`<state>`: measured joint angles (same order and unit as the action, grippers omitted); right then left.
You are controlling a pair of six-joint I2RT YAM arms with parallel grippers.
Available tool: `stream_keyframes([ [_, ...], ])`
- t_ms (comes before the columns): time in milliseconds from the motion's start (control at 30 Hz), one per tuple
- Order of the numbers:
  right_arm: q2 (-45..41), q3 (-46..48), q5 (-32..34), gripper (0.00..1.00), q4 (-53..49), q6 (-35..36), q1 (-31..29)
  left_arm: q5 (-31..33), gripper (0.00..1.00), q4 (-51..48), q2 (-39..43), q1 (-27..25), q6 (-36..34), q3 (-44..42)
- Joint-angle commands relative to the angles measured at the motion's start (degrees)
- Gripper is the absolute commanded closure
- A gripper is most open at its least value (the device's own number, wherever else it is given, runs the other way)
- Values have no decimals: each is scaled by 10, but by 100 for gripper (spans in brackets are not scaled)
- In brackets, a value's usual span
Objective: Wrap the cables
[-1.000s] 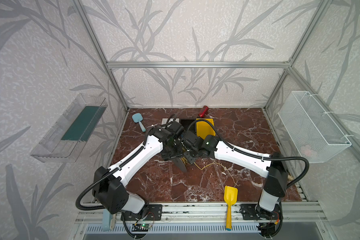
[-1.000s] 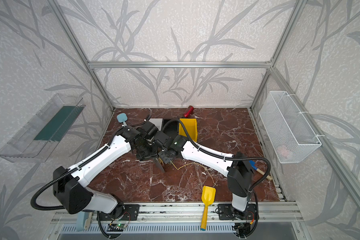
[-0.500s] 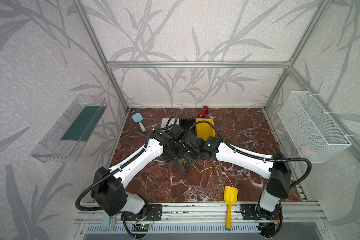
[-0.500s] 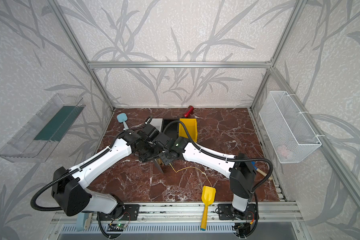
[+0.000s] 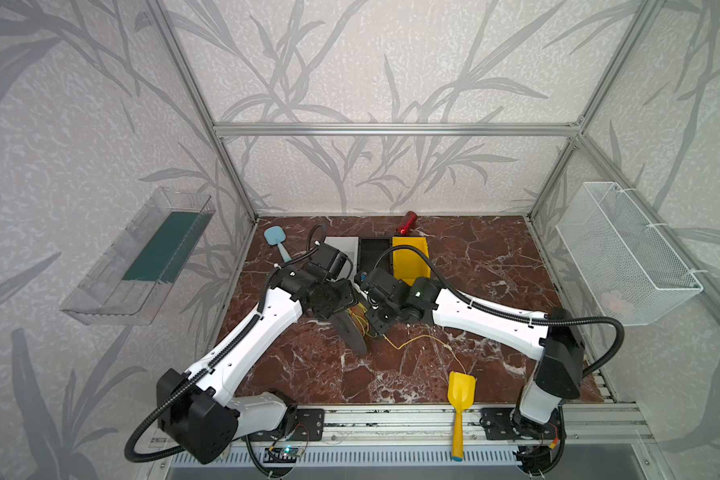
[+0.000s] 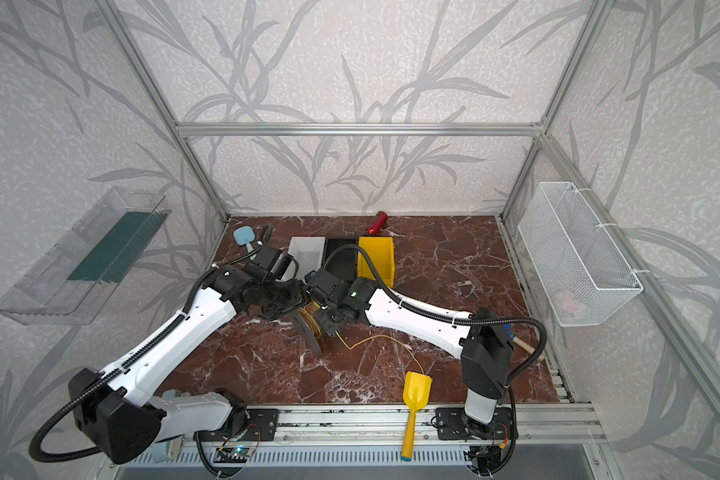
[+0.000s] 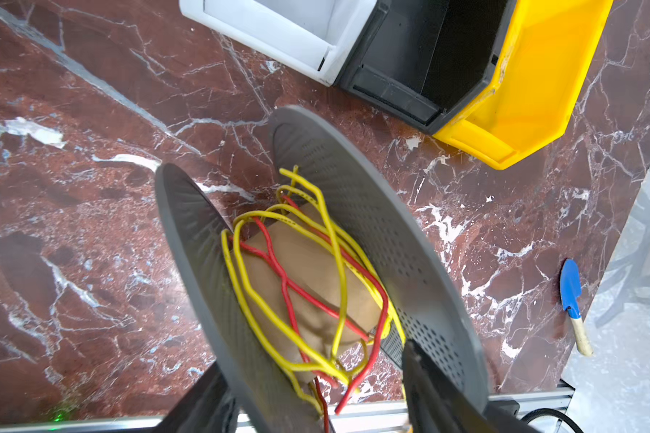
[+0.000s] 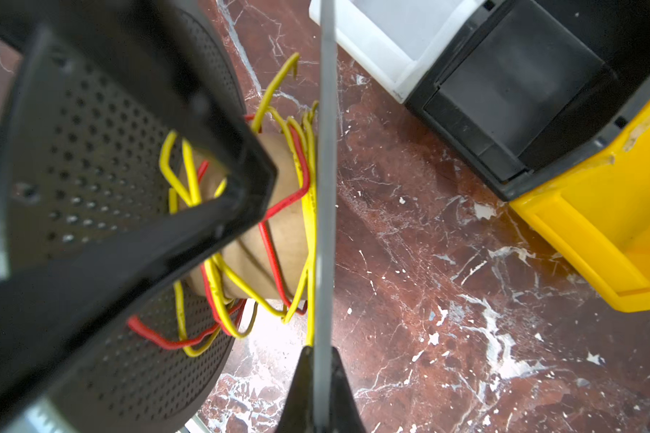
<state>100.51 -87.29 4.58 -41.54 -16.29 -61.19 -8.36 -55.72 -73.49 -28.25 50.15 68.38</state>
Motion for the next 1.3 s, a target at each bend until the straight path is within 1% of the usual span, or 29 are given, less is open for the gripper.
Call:
stream_keyframes([
  [0,-16,21,-12,100,-19,4,-7,-11,34,37,-23,2,10,-9],
  [100,-21,28,-3,100,-9,5,-15,-12,34,20,-48,1,5,-4],
  [200,-32,35,17,100,7,4,-28,11,34,-25,-76,0,-3,16],
  [367,-57,55,-8,100,41,-5,-30,32,35,-40,-93,-1,-11,15],
  [400,-57,55,-8,100,39,-6,-32,39,38,-47,-97,-1,-14,16],
  [467,-54,55,-8,100,35,-5,-33,47,47,-62,-101,-1,-15,17],
  [533,-51,52,-10,100,31,-4,-32,50,61,-72,-102,-1,-18,16],
  [567,-51,51,-11,100,30,-4,-31,52,66,-78,-102,-2,-20,17],
  [633,-48,48,-13,100,28,-3,-32,53,79,-91,-103,-4,-24,20],
  [700,-46,45,-17,100,29,-4,-32,55,83,-100,-105,-5,-28,21],
  [733,-47,43,-19,100,31,-3,-32,56,87,-102,-106,-6,-30,22],
  [800,-48,40,-24,100,33,-3,-33,57,91,-106,-107,-8,-35,23],
  [867,-50,39,-27,100,35,-1,-34,58,100,-108,-111,-8,-41,28],
  [933,-51,39,-39,100,39,4,-37,58,100,-109,-112,-8,-50,33],
  [967,-51,40,-50,96,42,5,-37,55,100,-106,-111,-9,-57,34],
  [1067,-68,46,-78,59,42,18,-37,49,100,-102,-103,-5,-74,40],
  [1100,-83,51,-83,50,42,25,-35,45,100,-97,-96,-5,-84,43],
  [1200,-149,73,-120,34,48,40,-21,39,100,-87,-72,2,-109,50],
  [1267,-204,101,-158,27,66,39,-5,45,100,-80,-51,6,-118,52],
])
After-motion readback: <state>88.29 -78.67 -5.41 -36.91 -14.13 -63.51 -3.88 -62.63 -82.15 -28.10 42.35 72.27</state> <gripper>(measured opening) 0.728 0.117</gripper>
